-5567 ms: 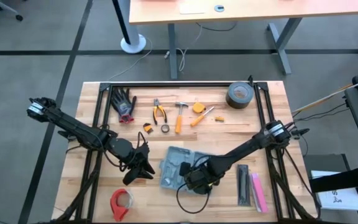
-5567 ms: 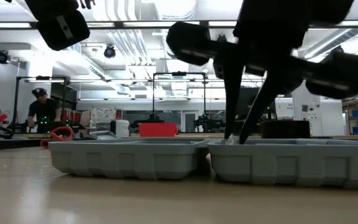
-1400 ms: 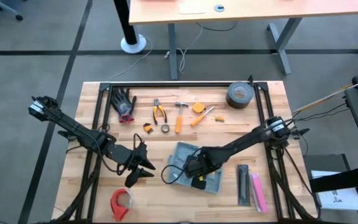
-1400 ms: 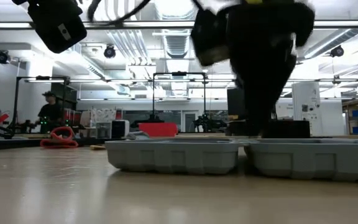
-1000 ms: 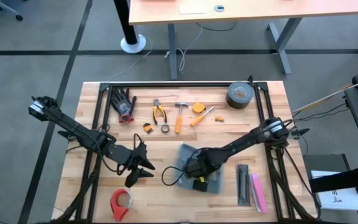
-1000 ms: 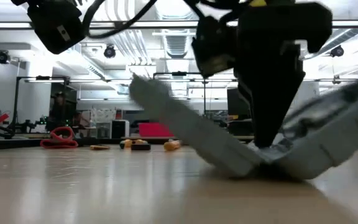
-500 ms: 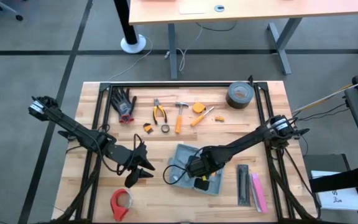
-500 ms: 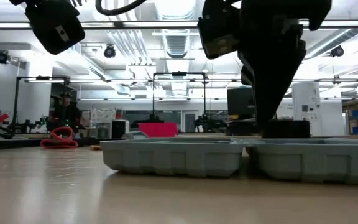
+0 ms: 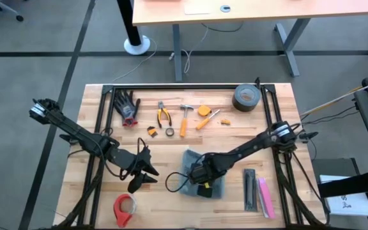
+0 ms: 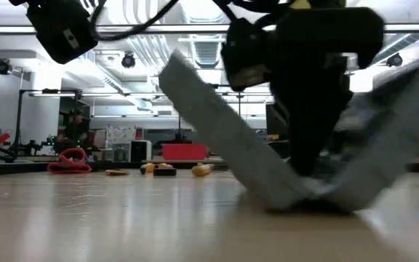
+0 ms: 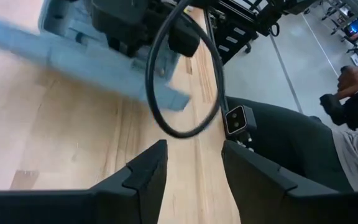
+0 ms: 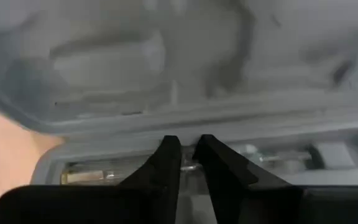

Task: Prefit tool cases
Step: Put the flathead screwdriver into the gray tool box

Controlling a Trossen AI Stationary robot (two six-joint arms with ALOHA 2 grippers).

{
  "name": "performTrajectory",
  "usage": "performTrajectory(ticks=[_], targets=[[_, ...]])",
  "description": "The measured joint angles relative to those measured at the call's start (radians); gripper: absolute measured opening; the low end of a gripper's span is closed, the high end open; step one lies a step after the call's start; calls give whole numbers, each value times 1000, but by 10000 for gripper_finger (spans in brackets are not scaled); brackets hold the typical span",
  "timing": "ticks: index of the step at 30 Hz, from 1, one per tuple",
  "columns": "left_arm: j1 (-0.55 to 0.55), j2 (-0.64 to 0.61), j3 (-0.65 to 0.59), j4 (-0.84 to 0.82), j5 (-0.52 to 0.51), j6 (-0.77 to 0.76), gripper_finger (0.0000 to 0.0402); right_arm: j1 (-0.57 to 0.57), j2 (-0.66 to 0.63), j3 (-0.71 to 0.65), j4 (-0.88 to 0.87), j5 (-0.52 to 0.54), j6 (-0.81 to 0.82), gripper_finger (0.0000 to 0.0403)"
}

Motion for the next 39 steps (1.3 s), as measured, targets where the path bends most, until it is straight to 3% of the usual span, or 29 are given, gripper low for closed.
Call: performTrajectory(ticks=[21,31,39], targets=[[-1,0,0,1,4,-2,166,25,-61,59,-116,-19,24,45],[-1,0,1,-1,4,-2,169,28,14,21,20,-61,-2,64],[-1,0,1,-4,5,-8,169,26,-10,20,-16,-66,-8,59]])
